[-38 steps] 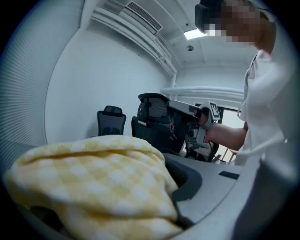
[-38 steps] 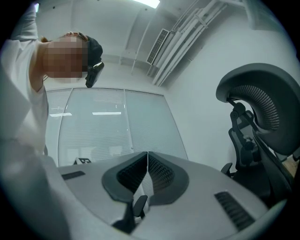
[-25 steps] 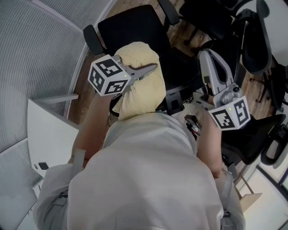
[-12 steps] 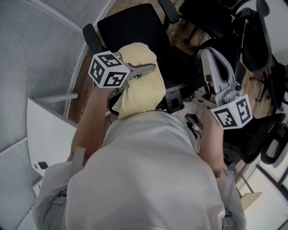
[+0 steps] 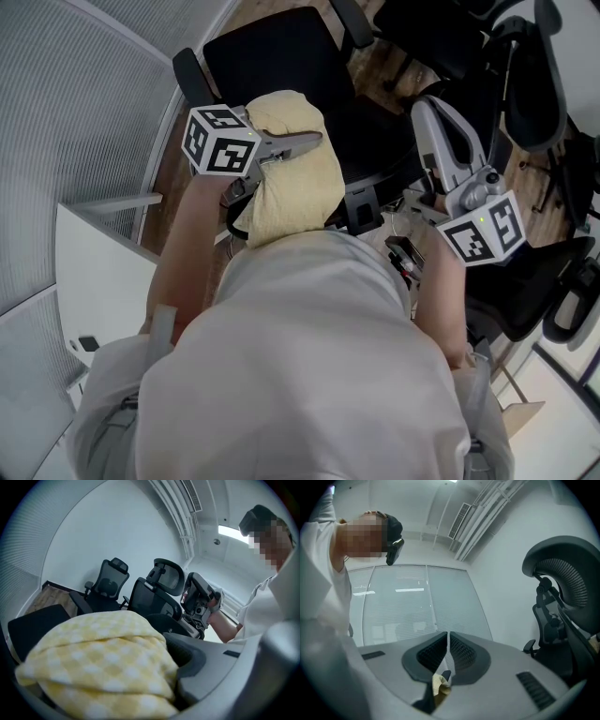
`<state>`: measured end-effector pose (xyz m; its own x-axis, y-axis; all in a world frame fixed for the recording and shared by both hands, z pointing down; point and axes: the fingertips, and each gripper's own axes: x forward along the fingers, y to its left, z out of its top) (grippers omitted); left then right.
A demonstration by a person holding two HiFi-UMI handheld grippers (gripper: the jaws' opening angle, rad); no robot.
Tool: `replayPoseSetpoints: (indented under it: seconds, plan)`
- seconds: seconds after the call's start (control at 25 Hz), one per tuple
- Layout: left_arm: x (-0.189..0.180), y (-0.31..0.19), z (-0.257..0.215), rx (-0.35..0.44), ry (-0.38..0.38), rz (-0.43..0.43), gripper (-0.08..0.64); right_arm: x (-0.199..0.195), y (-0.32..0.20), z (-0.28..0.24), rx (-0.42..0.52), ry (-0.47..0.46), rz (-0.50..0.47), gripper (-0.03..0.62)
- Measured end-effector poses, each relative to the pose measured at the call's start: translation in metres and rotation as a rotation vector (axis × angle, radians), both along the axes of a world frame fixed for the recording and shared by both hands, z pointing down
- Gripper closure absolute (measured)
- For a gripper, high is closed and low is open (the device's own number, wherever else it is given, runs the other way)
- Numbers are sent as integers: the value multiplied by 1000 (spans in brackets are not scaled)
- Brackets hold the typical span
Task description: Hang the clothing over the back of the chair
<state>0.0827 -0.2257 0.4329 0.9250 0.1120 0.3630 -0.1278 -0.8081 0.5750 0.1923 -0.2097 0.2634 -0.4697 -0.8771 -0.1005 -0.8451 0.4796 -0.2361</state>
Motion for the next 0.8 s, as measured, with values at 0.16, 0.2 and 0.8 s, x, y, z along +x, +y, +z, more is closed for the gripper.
replayPoseSetpoints:
  seconds: [0.16, 0.2, 0.8]
  plan:
    - [-2, -1, -4, -40, 49, -12, 400, -7, -2, 4, -14, 0, -25, 570]
    - [-2, -1, -4, -43, 51, -11, 399, -8, -2, 4, -14, 1, -26, 570]
    - [-9, -2, -4, -32, 46, -23, 364, -60, -10, 40, -163, 31, -245, 568]
